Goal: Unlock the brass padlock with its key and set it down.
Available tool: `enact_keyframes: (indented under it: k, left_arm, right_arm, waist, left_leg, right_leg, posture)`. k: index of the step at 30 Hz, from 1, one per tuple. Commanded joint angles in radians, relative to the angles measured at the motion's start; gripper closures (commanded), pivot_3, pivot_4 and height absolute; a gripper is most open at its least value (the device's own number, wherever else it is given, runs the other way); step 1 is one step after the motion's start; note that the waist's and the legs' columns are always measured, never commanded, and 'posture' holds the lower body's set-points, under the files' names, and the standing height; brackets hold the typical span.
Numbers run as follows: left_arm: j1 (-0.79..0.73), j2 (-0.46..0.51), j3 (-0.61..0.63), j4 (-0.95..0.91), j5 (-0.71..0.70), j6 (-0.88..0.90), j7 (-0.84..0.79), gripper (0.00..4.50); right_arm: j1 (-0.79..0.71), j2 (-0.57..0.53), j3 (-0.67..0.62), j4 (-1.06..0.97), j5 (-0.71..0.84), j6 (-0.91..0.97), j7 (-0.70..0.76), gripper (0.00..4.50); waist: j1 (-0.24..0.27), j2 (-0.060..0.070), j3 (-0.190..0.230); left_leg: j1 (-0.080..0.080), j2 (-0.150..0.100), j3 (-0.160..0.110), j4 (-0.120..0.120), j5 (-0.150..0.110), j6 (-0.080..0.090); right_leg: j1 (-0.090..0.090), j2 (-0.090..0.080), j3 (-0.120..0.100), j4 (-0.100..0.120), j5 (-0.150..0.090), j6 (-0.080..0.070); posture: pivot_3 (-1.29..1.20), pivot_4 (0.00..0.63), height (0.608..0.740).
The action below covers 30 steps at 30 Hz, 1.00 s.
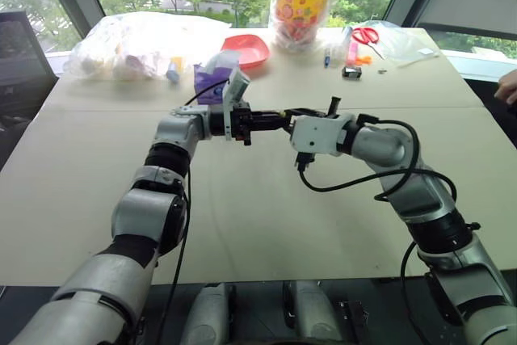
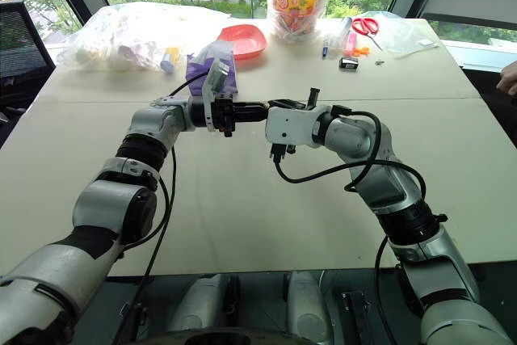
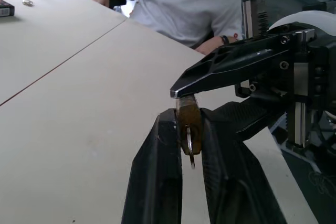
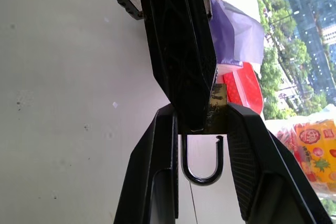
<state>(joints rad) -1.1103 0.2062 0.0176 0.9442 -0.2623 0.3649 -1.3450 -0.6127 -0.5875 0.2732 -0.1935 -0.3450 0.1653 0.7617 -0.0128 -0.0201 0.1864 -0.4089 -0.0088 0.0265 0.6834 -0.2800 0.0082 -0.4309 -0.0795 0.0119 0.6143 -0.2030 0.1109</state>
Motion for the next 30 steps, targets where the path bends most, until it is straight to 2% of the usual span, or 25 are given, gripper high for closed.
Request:
enact_keyframes:
  k: [1, 4, 6, 8, 10, 11, 12, 15, 18, 21, 24, 25, 30]
  left_arm:
    - [-0.024, -0.001, -0.007, -0.009, 0.005, -0.011, 0.001, 4.49]
    - [-0.030, -0.002, 0.004, -0.005, -0.004, -0.004, 0.013, 4.49]
    - [-0.030, 0.001, 0.007, -0.003, -0.005, -0.007, 0.014, 4.50]
    - [-0.028, 0.006, 0.009, -0.005, -0.006, -0.009, 0.013, 4.50]
    - [-0.022, 0.015, 0.010, -0.006, -0.006, -0.010, 0.011, 4.50]
    - [-0.019, 0.019, 0.011, -0.006, -0.006, -0.010, 0.010, 4.50]
    - [-0.015, 0.026, 0.012, -0.005, -0.006, -0.010, 0.009, 4.50]
    - [-0.002, 0.051, 0.025, -0.011, -0.018, 0.010, 0.007, 4.50]
    - [0.009, 0.068, 0.044, -0.024, -0.043, 0.048, 0.005, 4.50]
    - [0.029, 0.067, 0.036, -0.061, -0.049, 0.076, -0.022, 4.50]
    - [0.052, 0.063, 0.018, -0.100, -0.049, 0.094, -0.051, 4.50]
    - [0.055, 0.061, 0.014, -0.107, -0.051, 0.101, -0.058, 4.50]
    - [0.057, 0.056, 0.008, -0.130, -0.059, 0.118, -0.063, 4.50]
  right_arm:
    - [-0.028, 0.008, -0.015, -0.065, 0.006, -0.004, -0.004, 3.79]
    - [-0.023, 0.012, -0.019, -0.073, 0.012, 0.005, -0.001, 3.79]
    - [-0.015, 0.016, -0.028, -0.077, 0.028, 0.017, 0.002, 2.73]
    - [-0.002, 0.010, -0.035, -0.085, 0.046, 0.032, 0.019, 1.95]
    - [0.011, -0.005, -0.046, -0.093, 0.045, 0.041, 0.020, 0.92]
    - [0.018, -0.012, -0.052, -0.099, 0.041, 0.051, 0.016, 0.19]
    - [0.037, -0.031, -0.067, -0.111, 0.037, 0.070, 0.019, 0.05]
    - [0.126, -0.062, -0.144, -0.172, 0.068, 0.175, 0.024, 0.05]
    - [0.184, 0.026, -0.268, -0.276, 0.203, 0.356, -0.009, 1.07]
    - [0.159, 0.156, -0.329, -0.365, 0.333, 0.561, -0.046, 2.63]
    - [0.138, 0.204, -0.325, -0.413, 0.400, 0.692, -0.063, 4.22]
    - [0.132, 0.208, -0.311, -0.422, 0.411, 0.715, -0.071, 4.43]
    - [0.118, 0.196, -0.267, -0.423, 0.445, 0.746, -0.109, 4.43]
  waist:
    - [0.000, 0.000, 0.000]
    - [-0.001, 0.000, 0.000]
    - [0.000, 0.000, 0.000]
    - [0.000, 0.000, 0.000]
    - [0.000, 0.000, 0.000]
    - [0.000, 0.000, 0.000]
    - [0.001, 0.000, 0.000]
    - [0.005, 0.000, 0.000]
    - [0.002, 0.000, 0.000]
    - [-0.003, 0.000, 0.000]
    - [-0.001, 0.000, 0.000]
    - [0.001, 0.000, 0.000]
    - [0.002, 0.000, 0.000]
  left_leg:
    - [0.000, 0.000, 0.000, 0.000, 0.000, 0.000]
    - [0.000, 0.000, 0.000, 0.000, 0.000, 0.000]
    - [0.000, 0.000, 0.000, 0.000, 0.000, 0.000]
    - [0.000, 0.000, 0.000, 0.000, 0.000, 0.000]
    - [0.000, 0.000, 0.000, 0.000, 0.000, 0.000]
    - [0.000, 0.000, 0.000, 0.000, 0.000, 0.000]
    - [0.000, 0.000, 0.000, 0.000, 0.000, 0.000]
    - [0.000, 0.000, -0.001, 0.000, 0.000, 0.000]
    - [0.000, 0.001, -0.001, 0.000, 0.000, 0.000]
    - [0.001, 0.002, 0.000, 0.000, 0.000, 0.000]
    - [0.002, 0.004, -0.001, 0.000, 0.000, 0.000]
    - [0.001, 0.004, -0.001, 0.000, 0.000, 0.000]
    - [0.000, 0.002, -0.001, 0.000, 0.000, 0.000]
  right_leg:
    - [0.000, 0.000, 0.000, 0.000, 0.000, 0.000]
    - [0.000, 0.000, 0.000, 0.000, 0.000, 0.000]
    - [0.000, 0.000, 0.000, 0.000, 0.000, 0.000]
    - [0.000, 0.000, 0.000, 0.000, 0.000, 0.000]
    - [0.000, 0.000, 0.000, 0.000, 0.000, 0.000]
    - [0.000, 0.000, 0.000, 0.000, 0.000, 0.000]
    - [0.000, 0.000, 0.000, 0.000, 0.000, 0.000]
    - [0.000, 0.000, 0.000, 0.000, 0.000, 0.000]
    - [0.000, -0.001, 0.000, 0.000, 0.000, 0.000]
    - [0.000, 0.000, 0.000, 0.001, 0.000, 0.000]
    - [0.000, 0.001, 0.000, 0.003, 0.000, 0.000]
    - [0.000, 0.001, 0.000, 0.003, 0.000, 0.000]
    - [0.000, -0.001, 0.000, 0.001, 0.000, -0.001]
  posture:
    - [0.00, 0.150, 0.740]
    - [0.00, 0.150, 0.740]
    - [0.00, 0.150, 0.740]
    - [0.00, 0.150, 0.740]
    - [0.00, 0.150, 0.740]
    - [0.00, 0.150, 0.740]
    - [0.00, 0.150, 0.740]
    - [0.00, 0.150, 0.740]
    - [0.00, 0.150, 0.740]
    - [0.00, 0.150, 0.740]
    - [0.00, 0.150, 0.740]
    - [0.00, 0.150, 0.740]
    - [0.00, 0.150, 0.740]
